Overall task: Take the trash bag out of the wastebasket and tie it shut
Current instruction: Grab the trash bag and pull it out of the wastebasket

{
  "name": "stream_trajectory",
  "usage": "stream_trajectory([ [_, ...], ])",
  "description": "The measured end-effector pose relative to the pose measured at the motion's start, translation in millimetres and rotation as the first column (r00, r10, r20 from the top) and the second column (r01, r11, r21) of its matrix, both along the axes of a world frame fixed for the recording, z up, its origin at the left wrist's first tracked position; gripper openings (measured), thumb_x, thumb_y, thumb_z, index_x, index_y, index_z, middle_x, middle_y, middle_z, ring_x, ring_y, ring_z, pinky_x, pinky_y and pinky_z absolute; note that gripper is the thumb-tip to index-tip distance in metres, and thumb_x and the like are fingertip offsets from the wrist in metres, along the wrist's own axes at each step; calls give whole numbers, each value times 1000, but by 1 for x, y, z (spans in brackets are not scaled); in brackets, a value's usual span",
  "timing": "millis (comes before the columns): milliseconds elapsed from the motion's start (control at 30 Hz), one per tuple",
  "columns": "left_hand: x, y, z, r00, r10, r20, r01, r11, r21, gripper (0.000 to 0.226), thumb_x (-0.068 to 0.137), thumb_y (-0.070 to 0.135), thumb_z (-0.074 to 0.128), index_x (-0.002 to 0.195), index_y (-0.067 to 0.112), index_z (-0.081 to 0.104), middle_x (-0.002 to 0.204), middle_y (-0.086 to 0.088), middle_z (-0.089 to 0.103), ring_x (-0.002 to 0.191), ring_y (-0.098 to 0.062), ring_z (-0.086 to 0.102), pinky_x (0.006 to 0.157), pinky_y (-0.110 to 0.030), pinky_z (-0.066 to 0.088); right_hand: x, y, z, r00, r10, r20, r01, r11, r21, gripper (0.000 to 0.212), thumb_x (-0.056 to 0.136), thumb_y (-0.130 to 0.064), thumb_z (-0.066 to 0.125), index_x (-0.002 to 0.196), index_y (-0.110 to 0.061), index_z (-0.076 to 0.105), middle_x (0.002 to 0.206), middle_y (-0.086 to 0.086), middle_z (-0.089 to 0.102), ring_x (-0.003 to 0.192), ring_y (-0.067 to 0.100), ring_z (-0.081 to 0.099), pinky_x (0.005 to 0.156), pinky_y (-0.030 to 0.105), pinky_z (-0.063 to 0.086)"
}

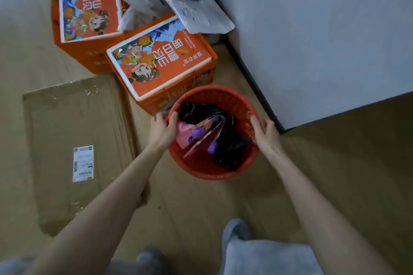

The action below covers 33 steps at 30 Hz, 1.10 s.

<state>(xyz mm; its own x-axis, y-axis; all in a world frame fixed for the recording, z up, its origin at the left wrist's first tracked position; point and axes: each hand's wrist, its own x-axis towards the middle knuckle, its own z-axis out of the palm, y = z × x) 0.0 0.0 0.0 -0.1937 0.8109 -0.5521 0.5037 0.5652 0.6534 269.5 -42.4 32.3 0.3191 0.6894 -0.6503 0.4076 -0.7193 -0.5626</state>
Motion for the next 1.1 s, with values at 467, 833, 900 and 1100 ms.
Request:
stream_trajectory([
  [467,-29,-5,-40,844,220,490,-79,953,-293,50,86,58,56,115,19,65,122,-24,67,111,-42,65,94,-53,53,11,-15,-49,833,-398,-383,364,917,-161,23,95,-36,53,98,-17,63,102,10,68,108,26,62,92,39,50],
  [833,5,-12,-2,967,-93,-238,189,886,423,31,94,32,54,64,24,48,65,3,60,60,-16,58,51,-28,42,-24,8,-15,902,-165,398,-91,830,551,27,97,-25,52,74,-12,43,56,-6,43,48,4,39,43,13,30],
  [900,2,-10,-5,884,-228,-408,417,779,468,25,94,24,50,69,20,49,71,2,61,63,-17,58,55,-31,46,-31,13,-10,896,-26,443,-236,818,525,29,97,-31,50,74,-16,43,58,-3,49,49,7,45,45,18,31],
  [1100,2,-7,2,734,-383,-561,650,637,415,27,93,20,49,68,20,38,71,5,50,64,-22,59,51,-35,46,-49,29,7,977,123,174,-193,853,485,29,96,-36,52,74,-17,56,58,-9,56,50,0,52,48,8,38],
])
